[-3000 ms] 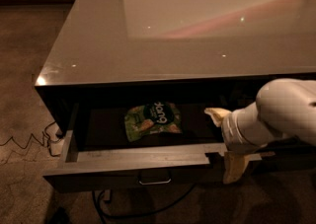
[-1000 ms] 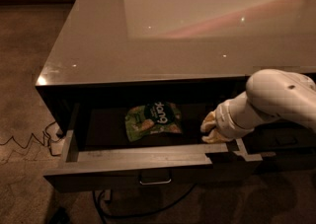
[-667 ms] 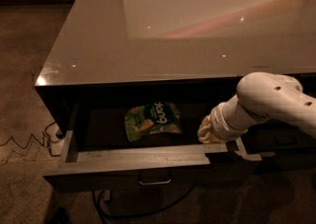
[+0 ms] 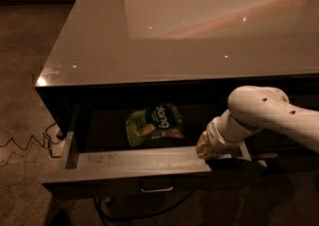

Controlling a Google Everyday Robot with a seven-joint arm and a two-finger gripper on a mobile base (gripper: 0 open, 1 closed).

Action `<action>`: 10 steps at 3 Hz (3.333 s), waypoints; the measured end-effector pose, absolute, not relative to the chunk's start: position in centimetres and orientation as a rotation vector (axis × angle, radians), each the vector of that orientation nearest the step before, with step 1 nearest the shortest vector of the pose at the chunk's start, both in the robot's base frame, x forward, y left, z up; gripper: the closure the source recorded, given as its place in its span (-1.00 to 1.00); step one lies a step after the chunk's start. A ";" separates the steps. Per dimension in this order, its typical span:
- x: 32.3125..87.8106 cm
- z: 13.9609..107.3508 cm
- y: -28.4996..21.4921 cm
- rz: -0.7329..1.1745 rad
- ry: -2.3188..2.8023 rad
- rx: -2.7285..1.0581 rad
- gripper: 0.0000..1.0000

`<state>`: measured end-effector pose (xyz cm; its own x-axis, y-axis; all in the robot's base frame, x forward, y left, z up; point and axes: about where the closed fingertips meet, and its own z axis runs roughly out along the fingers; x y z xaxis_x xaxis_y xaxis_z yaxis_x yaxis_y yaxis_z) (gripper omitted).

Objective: Open top drawer

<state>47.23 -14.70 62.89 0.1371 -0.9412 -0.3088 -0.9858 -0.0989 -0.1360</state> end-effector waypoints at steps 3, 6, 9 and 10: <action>45.4 62.5 -16.0 0.194 1.935 -2.141 1.00; 41.6 61.1 -17.4 0.201 1.988 -2.098 1.00; 41.7 61.1 -17.4 0.201 1.988 -2.099 0.17; 41.7 61.1 -17.4 0.201 1.988 -2.099 -0.46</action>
Offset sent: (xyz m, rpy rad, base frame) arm -0.0419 -0.0316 -0.0047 -0.1275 0.0810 -0.0443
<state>41.70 -17.36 61.07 0.0629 -0.9623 -0.2646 -0.9958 -0.0428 -0.0809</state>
